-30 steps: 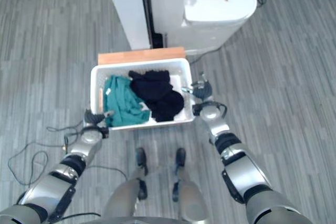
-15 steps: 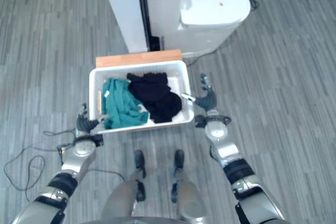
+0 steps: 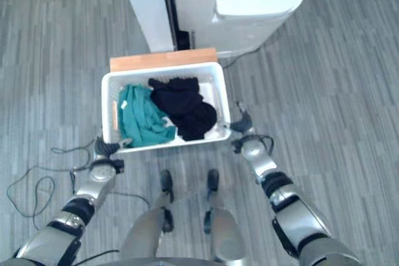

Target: Grab the laundry basket,head to the washer,open it,put in the laundry and shut it.

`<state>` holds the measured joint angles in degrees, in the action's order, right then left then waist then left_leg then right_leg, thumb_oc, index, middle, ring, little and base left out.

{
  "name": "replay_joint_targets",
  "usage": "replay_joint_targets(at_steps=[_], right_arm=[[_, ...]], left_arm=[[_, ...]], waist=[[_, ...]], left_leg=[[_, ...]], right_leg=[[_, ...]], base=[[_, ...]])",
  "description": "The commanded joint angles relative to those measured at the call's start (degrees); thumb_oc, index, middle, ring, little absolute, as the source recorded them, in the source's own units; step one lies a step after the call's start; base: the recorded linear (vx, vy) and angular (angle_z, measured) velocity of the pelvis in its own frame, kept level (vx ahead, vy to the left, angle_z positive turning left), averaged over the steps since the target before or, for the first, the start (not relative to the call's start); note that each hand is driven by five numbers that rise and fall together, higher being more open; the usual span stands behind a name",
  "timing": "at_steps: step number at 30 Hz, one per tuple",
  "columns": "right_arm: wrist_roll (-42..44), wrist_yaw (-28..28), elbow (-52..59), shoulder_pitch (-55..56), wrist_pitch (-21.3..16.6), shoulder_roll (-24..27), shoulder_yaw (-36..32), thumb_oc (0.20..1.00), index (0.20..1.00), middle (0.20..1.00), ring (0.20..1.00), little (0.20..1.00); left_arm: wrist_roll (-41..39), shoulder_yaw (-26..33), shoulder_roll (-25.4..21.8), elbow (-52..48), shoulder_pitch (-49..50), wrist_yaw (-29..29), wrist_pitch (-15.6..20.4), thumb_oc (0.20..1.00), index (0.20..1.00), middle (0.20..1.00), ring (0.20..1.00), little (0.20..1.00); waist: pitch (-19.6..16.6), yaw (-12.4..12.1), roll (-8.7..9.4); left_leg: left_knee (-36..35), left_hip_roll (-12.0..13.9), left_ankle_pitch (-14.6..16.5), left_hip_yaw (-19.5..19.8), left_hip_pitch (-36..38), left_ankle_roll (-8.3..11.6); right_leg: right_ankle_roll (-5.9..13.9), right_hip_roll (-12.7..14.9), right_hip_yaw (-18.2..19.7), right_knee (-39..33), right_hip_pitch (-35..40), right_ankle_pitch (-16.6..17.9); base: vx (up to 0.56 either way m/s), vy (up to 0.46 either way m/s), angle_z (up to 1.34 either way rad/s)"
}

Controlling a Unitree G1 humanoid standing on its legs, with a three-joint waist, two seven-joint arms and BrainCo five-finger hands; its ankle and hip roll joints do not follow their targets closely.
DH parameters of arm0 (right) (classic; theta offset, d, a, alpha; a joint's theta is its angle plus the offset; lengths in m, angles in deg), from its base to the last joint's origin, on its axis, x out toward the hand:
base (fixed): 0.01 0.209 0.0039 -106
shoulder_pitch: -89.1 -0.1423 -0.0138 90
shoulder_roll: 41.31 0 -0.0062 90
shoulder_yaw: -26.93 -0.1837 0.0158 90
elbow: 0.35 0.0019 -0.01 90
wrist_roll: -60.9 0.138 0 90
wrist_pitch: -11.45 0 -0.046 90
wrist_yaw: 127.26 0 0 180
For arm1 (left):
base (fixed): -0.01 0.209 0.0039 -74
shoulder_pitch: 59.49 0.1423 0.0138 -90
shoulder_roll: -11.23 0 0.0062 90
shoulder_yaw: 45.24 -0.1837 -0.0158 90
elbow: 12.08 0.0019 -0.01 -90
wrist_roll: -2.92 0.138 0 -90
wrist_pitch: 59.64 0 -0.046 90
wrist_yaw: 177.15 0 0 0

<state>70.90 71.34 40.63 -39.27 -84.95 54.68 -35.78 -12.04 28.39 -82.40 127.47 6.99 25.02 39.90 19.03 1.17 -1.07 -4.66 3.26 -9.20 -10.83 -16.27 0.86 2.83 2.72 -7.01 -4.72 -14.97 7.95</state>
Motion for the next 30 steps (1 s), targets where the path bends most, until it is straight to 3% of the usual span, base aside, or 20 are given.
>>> replay_joint_targets(at_steps=[1,2,18,30], right_arm=[[-0.9,-0.1,-0.9,-3.7,-0.4,0.2,1.6,0.671,0.671,0.671,0.671,0.671],[-0.1,-0.4,-0.5,-3.4,-0.5,-0.3,1.4,0.2,0.2,0.2,0.2,0.2],[2.0,-3.7,20.8,14.4,-3.8,1.0,-6.7,0.2,0.2,0.2,0.2,0.2],[-0.1,-9.0,41.9,35.4,-5.4,2.6,-17.3,0.2,0.2,0.2,0.2,0.2]], left_arm=[[0.2,-1.5,-2.0,0.9,-3.4,-0.2,2.3,1.0,1.0,1.0,1.0,1.0],[-0.2,-1.6,-2.0,-0.3,-3.5,-0.3,2.6,0.2,0.2,0.2,0.2,0.2],[-0.4,3.3,-0.9,-19.9,6.6,-3.6,3.4,0.2,0.2,0.2,0.2,0.2],[2.3,4.7,-3.1,-37.6,23.9,-13.7,1.2,0.2,0.2,0.2,0.2,0.2]], waist=[[0.1,-1.1,2.75],[0.2,-1.2,2.84],[-2.4,-0.3,3.59],[-7.9,2.5,3.0]], left_leg=[[0.4,-1.3,3.9,1.9,2.0,2.2],[0.3,-1.3,3.8,2.2,2.1,2.28],[0.0,-0.8,5.5,1.7,6.5,2.0],[3.4,0.9,8.3,1.2,14.3,2.45]], right_leg=[[3.34,1.9,1.4,4.0,-2.3,-3.9],[3.39,1.8,1.3,3.8,-2.1,-3.9],[3.05,1.0,1.2,2.8,2.4,-5.3],[2.18,-0.4,1.9,4.1,11.0,-9.1]], base=[[0.01,-0.024,0.13],[0.01,-0.017,0.1],[0.0,-0.007,0.01],[0.02,-0.046,0.0]])
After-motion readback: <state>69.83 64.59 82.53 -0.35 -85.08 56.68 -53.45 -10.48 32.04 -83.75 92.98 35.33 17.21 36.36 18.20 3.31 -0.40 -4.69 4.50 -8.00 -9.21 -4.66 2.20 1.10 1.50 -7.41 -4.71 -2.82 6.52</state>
